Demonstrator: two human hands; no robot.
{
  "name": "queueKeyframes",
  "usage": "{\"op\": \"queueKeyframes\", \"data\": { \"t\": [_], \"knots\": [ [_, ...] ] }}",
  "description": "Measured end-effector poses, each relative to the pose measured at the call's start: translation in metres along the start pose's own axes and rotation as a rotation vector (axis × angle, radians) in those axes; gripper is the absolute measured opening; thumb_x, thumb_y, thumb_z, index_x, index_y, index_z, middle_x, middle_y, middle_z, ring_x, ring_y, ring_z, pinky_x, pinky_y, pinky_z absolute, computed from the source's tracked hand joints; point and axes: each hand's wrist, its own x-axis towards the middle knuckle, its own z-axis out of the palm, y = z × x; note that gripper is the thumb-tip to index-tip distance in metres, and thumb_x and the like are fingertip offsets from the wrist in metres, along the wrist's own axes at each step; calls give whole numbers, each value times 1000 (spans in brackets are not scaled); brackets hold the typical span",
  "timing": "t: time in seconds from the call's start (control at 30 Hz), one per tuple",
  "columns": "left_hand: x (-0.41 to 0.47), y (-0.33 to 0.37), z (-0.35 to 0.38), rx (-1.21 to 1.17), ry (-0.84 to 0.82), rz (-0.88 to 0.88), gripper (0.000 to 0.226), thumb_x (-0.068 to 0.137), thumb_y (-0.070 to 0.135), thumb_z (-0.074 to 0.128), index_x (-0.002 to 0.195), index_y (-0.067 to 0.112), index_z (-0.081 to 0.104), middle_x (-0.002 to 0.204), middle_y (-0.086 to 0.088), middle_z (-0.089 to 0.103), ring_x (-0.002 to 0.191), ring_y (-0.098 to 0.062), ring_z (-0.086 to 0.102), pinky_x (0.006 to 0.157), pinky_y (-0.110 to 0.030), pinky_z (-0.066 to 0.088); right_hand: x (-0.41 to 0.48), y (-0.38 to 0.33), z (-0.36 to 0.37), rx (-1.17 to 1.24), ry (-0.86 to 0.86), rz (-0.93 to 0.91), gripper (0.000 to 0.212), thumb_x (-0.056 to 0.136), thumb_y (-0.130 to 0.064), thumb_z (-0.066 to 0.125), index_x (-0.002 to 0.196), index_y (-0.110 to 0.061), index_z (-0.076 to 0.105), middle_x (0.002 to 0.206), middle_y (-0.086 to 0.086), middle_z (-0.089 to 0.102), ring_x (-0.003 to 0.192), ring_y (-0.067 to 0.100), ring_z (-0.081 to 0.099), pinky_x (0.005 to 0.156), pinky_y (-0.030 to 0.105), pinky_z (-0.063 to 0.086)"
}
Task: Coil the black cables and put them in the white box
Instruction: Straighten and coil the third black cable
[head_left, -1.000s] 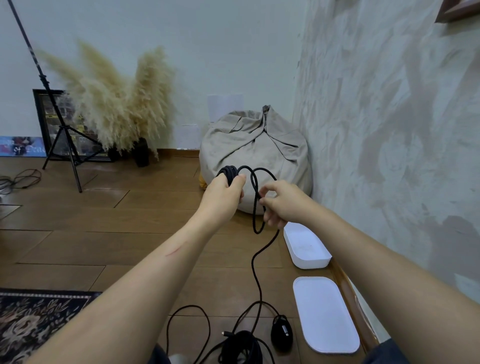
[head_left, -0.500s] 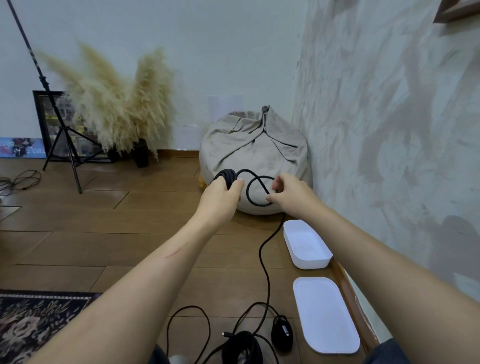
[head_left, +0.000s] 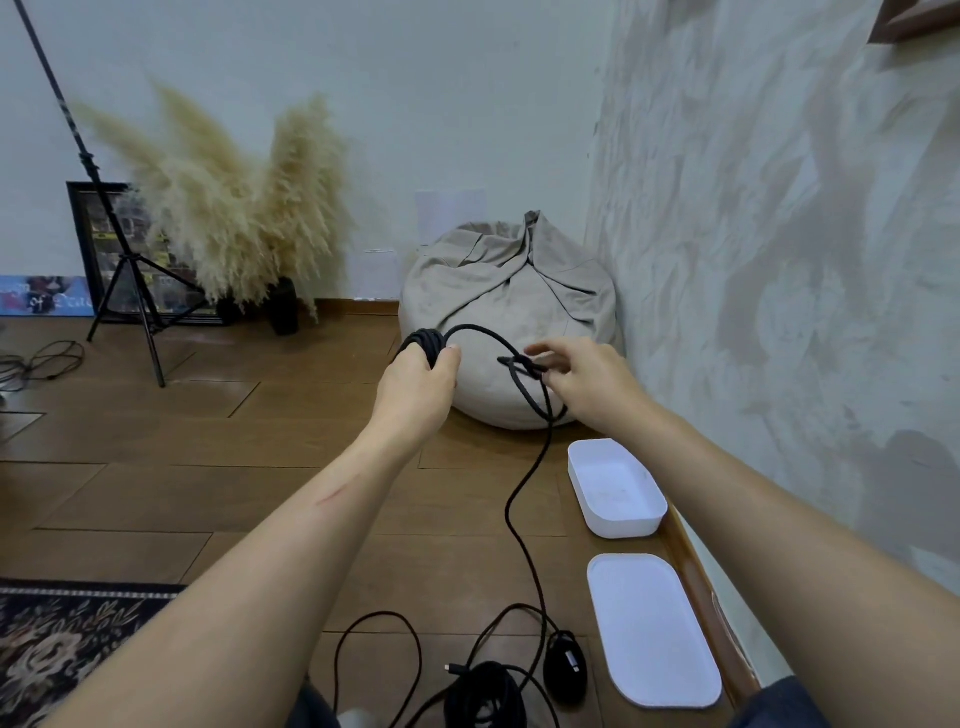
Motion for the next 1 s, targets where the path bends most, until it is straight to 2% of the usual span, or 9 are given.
{"op": "queueKeyframes", "data": {
  "t": [0.1, 0.27, 0.4, 0.5, 0.6, 0.7, 0.83, 0.93, 1.0],
  "knots": [
    [1, -3, -3, 10, -20, 10, 50, 101, 45, 45, 91, -1, 63, 73, -3, 61, 68, -23, 55, 66, -37, 42, 1, -1, 0, 1, -3, 2, 38, 95, -12, 60, 129, -26, 65, 115, -6, 69, 104, 13, 63, 93, 30, 49],
    [-10, 1, 1, -6, -189, 125, 51, 103, 45, 46, 89, -1, 62, 71, -4, 60, 61, -14, 53, 64, -33, 42, 0, 7, 4, -8, -77, 36, 40, 92, -22, 69, 131, -28, 60, 105, -3, 63, 97, 17, 60, 79, 28, 43],
    [-16, 8, 6, -29, -227, 187, 51, 105, 43, 45, 81, 0, 60, 69, -2, 59, 57, -10, 49, 61, -29, 38, 0, 6, 2, 27, -57, 28, 39, 93, -26, 65, 132, -31, 60, 98, -5, 62, 95, 16, 61, 80, 31, 47],
    [-17, 9, 7, -37, -240, 187, 48, 104, 45, 46, 77, 8, 60, 69, 0, 61, 57, -7, 50, 62, -28, 38, -1, 3, 1, 52, -42, 17, 34, 96, -40, 60, 130, -36, 62, 97, -8, 63, 99, 14, 60, 88, 33, 48],
    [-18, 10, 5, -38, -249, 188, 48, 105, 44, 45, 80, 5, 60, 70, 0, 60, 56, -6, 49, 62, -28, 39, 0, 0, -1, 29, 26, 12, 29, 96, -50, 57, 120, -39, 68, 83, -15, 62, 95, 14, 61, 88, 37, 50],
    [-21, 9, 4, -13, -296, 208, 48, 105, 43, 45, 80, 4, 58, 70, 1, 59, 60, -9, 50, 66, -30, 41, 1, -4, -3, 10, 26, -36, 22, 95, -46, 60, 107, -35, 74, 76, -15, 60, 90, 16, 60, 83, 39, 50],
    [-24, 10, 7, -22, -313, 218, 48, 105, 44, 45, 78, 6, 57, 67, 4, 56, 62, -10, 51, 69, -33, 42, 0, -12, -2, 72, 0, -105, 12, 98, -34, 59, 96, -27, 69, 88, -11, 67, 85, 11, 61, 80, 35, 49],
    [-26, 16, 8, -110, -337, 198, 45, 106, 40, 45, 77, 8, 58, 66, 1, 58, 59, -9, 50, 65, -30, 39, -1, -15, -3, 156, 40, -142, 11, 100, -27, 57, 90, -26, 61, 80, -10, 69, 82, 10, 66, 80, 34, 51],
    [-28, 20, 8, -235, -389, 136, 39, 106, 40, 46, 82, 13, 61, 68, 0, 61, 62, -11, 54, 67, -29, 42, -1, -17, -5, 161, 68, -166, 9, 99, -28, 57, 91, -28, 60, 74, -9, 65, 75, 13, 63, 77, 37, 50]
  ]
}}
